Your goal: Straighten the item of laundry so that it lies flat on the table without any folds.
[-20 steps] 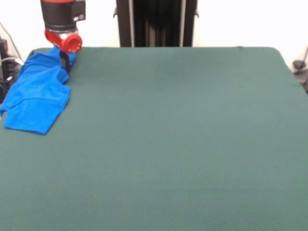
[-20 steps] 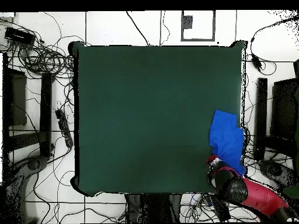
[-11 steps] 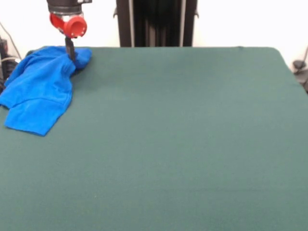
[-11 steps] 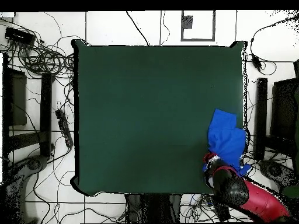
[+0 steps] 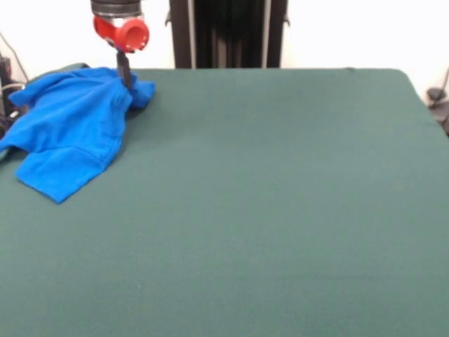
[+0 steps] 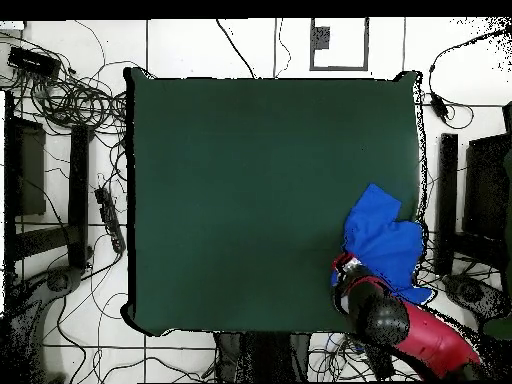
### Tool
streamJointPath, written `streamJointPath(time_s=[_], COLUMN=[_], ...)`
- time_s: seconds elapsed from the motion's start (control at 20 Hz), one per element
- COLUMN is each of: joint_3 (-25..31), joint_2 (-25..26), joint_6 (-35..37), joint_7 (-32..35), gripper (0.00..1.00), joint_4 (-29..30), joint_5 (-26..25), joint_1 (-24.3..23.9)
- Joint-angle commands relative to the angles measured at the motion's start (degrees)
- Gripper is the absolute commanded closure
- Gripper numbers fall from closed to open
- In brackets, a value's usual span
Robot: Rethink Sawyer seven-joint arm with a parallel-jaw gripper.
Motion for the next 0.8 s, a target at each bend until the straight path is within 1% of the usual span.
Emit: streamJointPath(time_s=[0.05,0.15,0.3,0.6,0.8], joint_3=[6.23,4.64,2.91,4.92,5.18], joint_2=[13.49,18.92,22.76,25.07,24.80], joint_6=[-10.51,-16.53,-21.16,-22.56,-22.53], joint_7=[11.11,12.32,13.98,12.86,12.85], gripper=[1.00,1.00,1.00,1.00,1.00], joint_4=[1.60,-0.93,-3.18,-5.53,-5.71], joint_5=[2.37,2.16,4.47,8.52,11.40], joint_1=[5.24,6.92,9.90,11.20,12.68])
